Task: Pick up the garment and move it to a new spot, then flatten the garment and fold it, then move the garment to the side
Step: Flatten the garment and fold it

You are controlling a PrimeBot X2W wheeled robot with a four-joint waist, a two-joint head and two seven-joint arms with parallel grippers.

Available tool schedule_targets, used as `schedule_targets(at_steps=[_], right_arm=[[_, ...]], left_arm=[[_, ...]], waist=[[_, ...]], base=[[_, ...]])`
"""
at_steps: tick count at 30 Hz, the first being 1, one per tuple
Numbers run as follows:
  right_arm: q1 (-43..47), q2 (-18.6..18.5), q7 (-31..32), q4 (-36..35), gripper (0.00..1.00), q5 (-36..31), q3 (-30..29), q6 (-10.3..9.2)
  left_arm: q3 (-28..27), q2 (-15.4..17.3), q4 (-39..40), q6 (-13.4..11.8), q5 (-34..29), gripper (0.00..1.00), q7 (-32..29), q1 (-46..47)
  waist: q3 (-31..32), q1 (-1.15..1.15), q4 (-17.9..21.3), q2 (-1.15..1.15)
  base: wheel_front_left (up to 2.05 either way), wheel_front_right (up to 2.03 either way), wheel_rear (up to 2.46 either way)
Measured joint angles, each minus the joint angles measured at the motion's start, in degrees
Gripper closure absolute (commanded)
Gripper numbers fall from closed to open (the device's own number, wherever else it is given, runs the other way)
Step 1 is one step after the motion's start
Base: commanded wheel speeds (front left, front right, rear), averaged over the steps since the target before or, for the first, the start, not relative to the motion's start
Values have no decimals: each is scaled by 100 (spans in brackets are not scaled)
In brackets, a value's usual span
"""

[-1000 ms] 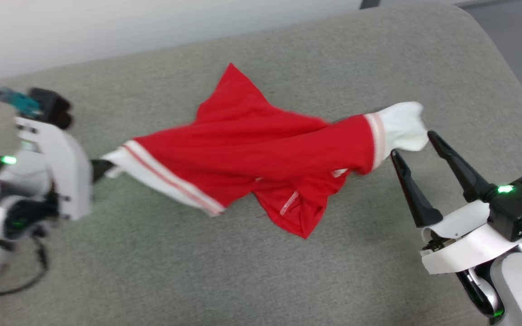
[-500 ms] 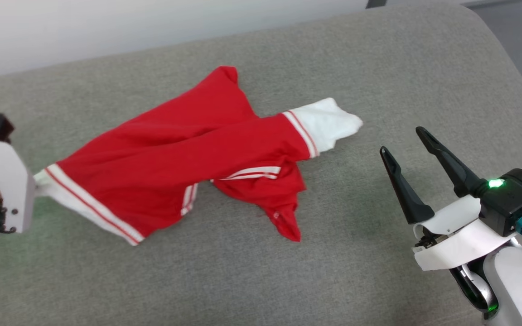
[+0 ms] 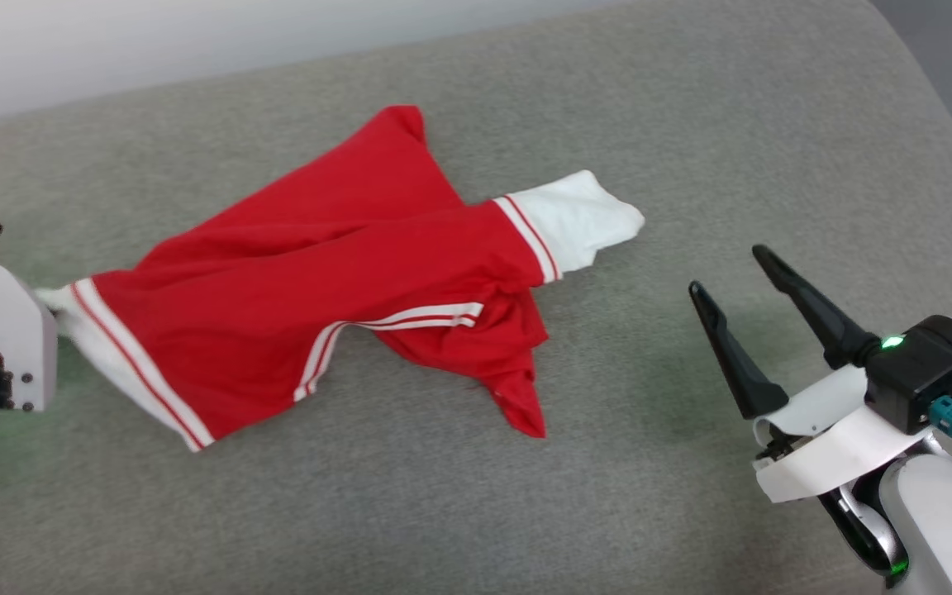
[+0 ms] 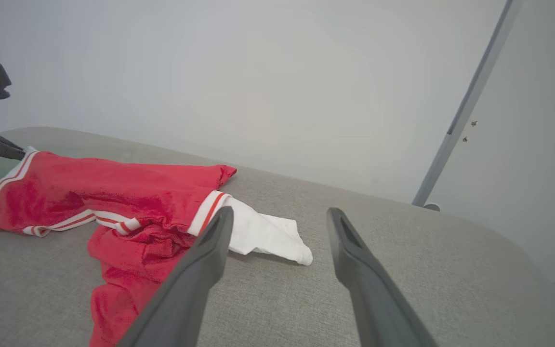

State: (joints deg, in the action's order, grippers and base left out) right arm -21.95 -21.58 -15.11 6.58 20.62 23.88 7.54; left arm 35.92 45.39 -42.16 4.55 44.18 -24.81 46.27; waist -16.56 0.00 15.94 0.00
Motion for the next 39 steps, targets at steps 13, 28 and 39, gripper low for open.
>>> schedule_targets(at_steps=[13,28,39], right_arm=[[-160,-845,746,420,0,136,633,0],[-1607,-2091,3075,1457,0,2190,1117,0],[-2379,-2499,4284,2363,0,3078,1436,0]], left_arm=[[-700,-570,793,-305,330,0,2689,-745],[-1170,-1631,2571,-1321,-216,0,3972,-2593],[-1972,-2671,3163,-953,-1775,0,3995,-3093]], waist=[[213,0,-779,0],[103,0,-1848,0],[-184,0,-2605,0]], base=[[0,0,0],[0,0,0],[0,0,0]])
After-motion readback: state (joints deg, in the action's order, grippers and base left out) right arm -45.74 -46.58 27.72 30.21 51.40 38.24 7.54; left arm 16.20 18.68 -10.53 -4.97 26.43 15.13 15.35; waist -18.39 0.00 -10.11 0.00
